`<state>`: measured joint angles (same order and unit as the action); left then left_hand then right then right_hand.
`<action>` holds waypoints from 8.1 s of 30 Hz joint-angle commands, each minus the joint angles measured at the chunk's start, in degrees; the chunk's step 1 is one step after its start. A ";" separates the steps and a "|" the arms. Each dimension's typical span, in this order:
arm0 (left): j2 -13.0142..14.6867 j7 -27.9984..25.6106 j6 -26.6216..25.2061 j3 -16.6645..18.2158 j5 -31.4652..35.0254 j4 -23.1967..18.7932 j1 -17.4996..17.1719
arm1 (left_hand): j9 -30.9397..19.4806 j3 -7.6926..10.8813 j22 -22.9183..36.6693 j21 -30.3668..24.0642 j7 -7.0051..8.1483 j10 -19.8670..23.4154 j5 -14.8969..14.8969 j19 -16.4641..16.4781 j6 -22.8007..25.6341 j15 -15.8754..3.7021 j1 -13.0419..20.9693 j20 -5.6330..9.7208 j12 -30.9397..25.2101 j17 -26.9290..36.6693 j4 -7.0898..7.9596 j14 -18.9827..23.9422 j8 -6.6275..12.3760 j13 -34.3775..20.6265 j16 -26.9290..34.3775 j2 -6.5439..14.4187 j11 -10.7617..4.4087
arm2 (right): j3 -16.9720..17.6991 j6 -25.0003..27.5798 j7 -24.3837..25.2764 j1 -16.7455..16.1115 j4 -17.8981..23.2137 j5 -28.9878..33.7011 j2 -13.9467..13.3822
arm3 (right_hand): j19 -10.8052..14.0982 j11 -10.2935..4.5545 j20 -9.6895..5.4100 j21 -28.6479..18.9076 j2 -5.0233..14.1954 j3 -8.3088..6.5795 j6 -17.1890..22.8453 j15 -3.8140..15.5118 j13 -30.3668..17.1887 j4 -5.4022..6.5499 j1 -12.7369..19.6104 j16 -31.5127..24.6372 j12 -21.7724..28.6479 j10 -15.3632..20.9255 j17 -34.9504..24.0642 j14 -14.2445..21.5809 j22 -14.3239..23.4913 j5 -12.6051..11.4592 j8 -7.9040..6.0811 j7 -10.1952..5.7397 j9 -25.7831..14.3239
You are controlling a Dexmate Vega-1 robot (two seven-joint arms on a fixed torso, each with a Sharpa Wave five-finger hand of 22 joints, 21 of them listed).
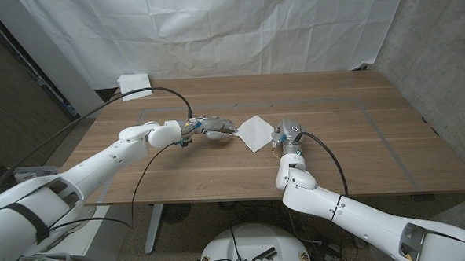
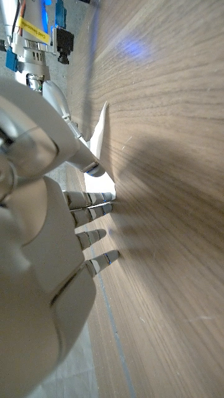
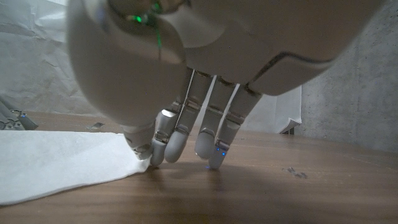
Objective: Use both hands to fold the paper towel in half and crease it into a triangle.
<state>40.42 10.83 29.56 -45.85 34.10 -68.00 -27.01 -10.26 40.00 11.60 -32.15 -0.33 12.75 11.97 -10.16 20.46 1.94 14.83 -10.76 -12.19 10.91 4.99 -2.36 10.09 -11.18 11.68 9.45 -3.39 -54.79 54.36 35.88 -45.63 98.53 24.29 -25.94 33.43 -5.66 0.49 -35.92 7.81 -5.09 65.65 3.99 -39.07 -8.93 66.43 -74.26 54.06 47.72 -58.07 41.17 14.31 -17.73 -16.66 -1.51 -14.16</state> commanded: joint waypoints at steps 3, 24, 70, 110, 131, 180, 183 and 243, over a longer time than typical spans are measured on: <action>-0.08 0.30 0.02 -0.30 0.10 0.32 0.10 | -0.18 0.06 0.21 0.04 -0.30 -0.02 -0.28 -4.30 0.63 -0.37 -0.09 -0.08 0.05 0.17 0.16 -0.38 0.47 -0.09 -0.01 0.95 -0.13 | 2.51 -5.97 5.17 -1.24 -2.19 1.54 2.12 | 0.11 -0.26 -0.59 -0.74 0.07 -0.34 0.59 8.04 -0.03 0.21 0.67 0.16 0.69 0.51 -1.12 0.80 -0.01 0.37 -0.20 -0.14 0.03; -0.45 -0.14 0.28 -0.55 0.60 0.72 0.61 | -0.17 0.07 0.22 0.05 -0.40 -0.05 -0.34 -4.35 0.61 -0.40 -0.21 -0.03 0.06 0.07 0.05 -0.39 0.51 -0.09 -0.02 1.00 -0.16 | -9.39 -1.35 -6.22 5.72 1.39 19.49 -3.30 | -0.26 -0.50 -0.67 -1.85 0.04 -0.76 1.01 8.09 -0.47 0.55 1.13 1.01 1.64 0.42 -3.95 1.31 -0.17 0.81 -0.18 -0.17 0.23; 2.22 -0.24 -0.50 1.42 -0.30 -3.74 -2.25 | -0.16 1.06 0.21 0.05 -0.19 -0.02 0.29 -4.41 0.81 0.02 0.85 -0.12 0.01 -0.24 -1.74 0.61 0.67 -0.06 0.13 1.17 -0.14 | -11.08 -8.84 -15.70 9.30 -7.85 27.98 4.03 | -1.78 -0.44 -0.80 -4.87 0.05 -1.05 0.60 8.16 0.57 1.11 1.58 3.70 2.38 -0.05 -6.49 2.21 -0.84 1.96 0.12 0.08 0.12; 7.54 -2.55 -5.81 5.77 6.13 -15.84 -8.12 | -0.36 0.70 0.21 -0.41 -1.82 5.38 0.54 -3.38 6.03 -0.81 1.22 -0.28 -1.53 0.13 -3.01 3.52 1.41 -0.33 0.98 1.24 0.76 | -7.58 -14.31 -16.77 2.78 2.77 28.55 -1.80 | -2.89 -0.38 -0.85 -7.33 -0.08 -0.85 1.11 8.15 1.03 1.35 1.76 4.56 3.00 0.22 -7.00 2.73 -1.45 2.44 0.12 -0.04 0.17; 7.08 -0.65 -6.57 5.36 5.31 -16.68 -8.15 | -0.31 0.60 0.24 -0.33 -1.33 4.01 0.56 -3.70 4.79 -0.78 1.11 -0.01 -0.82 0.19 -2.87 2.85 0.77 -0.36 0.70 1.35 0.50 | -3.61 -15.20 -10.44 2.26 -2.48 19.06 4.68 | -4.06 -0.26 -0.94 -9.85 0.10 -0.68 0.83 8.13 1.65 1.38 2.05 4.39 3.09 -0.09 -6.91 2.75 -1.91 3.00 0.37 0.19 0.12; 7.31 -1.91 -5.03 5.76 4.53 -13.67 -6.96 | -0.30 0.69 0.31 -0.58 -1.18 4.60 0.64 -3.42 5.09 -0.73 0.64 -0.06 -0.86 0.55 -2.07 4.80 0.81 -0.40 1.47 1.39 0.82 | 0.51 -28.21 -6.91 3.00 -10.41 -3.14 6.69 | -16.43 10.59 4.41 -15.52 3.89 -1.77 -10.08 0.25 8.01 16.76 -28.24 7.63 -2.36 -7.18 2.04 -4.38 -1.31 6.48 5.90 7.47 2.51; 7.34 -2.43 -5.01 5.99 4.49 -13.75 -6.89 | -0.30 0.67 0.31 -0.59 -1.16 4.62 0.64 -3.41 5.06 -0.73 0.61 -0.06 -0.86 0.59 -2.02 4.73 0.80 -0.41 1.45 1.39 0.69 | -0.83 -26.63 -5.75 3.55 -10.35 -0.24 6.56 | -16.87 9.92 4.42 -17.59 2.55 -11.12 -10.18 0.86 8.23 7.15 -18.23 5.79 -2.46 -7.26 2.88 -4.84 -1.10 4.24 5.68 6.78 2.74; 5.97 -7.69 -4.14 4.25 8.77 -10.36 -4.90 | -0.33 0.74 0.37 -0.47 -3.07 2.63 0.30 -4.18 3.02 -0.47 -1.78 -0.39 -0.11 1.12 0.56 3.76 0.40 -0.47 0.97 1.08 0.85 | -9.84 -16.28 -12.88 5.24 -6.05 23.44 1.26 | -18.34 -4.31 -6.21 -24.48 1.15 -24.31 -5.42 8.92 6.96 -1.93 10.32 4.64 -2.13 -14.19 -1.87 -10.46 -3.15 7.30 5.67 -5.27 2.54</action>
<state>46.50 3.33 25.64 -41.33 42.76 -79.09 -32.24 -10.39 40.72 11.86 -32.41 -3.30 15.78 12.39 -10.15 23.83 1.34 13.31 -10.76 -12.39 11.88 5.24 1.51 10.60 -11.32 12.64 9.14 -2.37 -63.10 37.74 25.22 -40.81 93.06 44.35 -24.55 15.10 -9.00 -2.28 -59.51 3.55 -26.76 60.04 2.97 -32.39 -8.93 69.16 -70.05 51.71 32.60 -59.29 30.71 10.82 -10.31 -11.25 -5.07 -11.42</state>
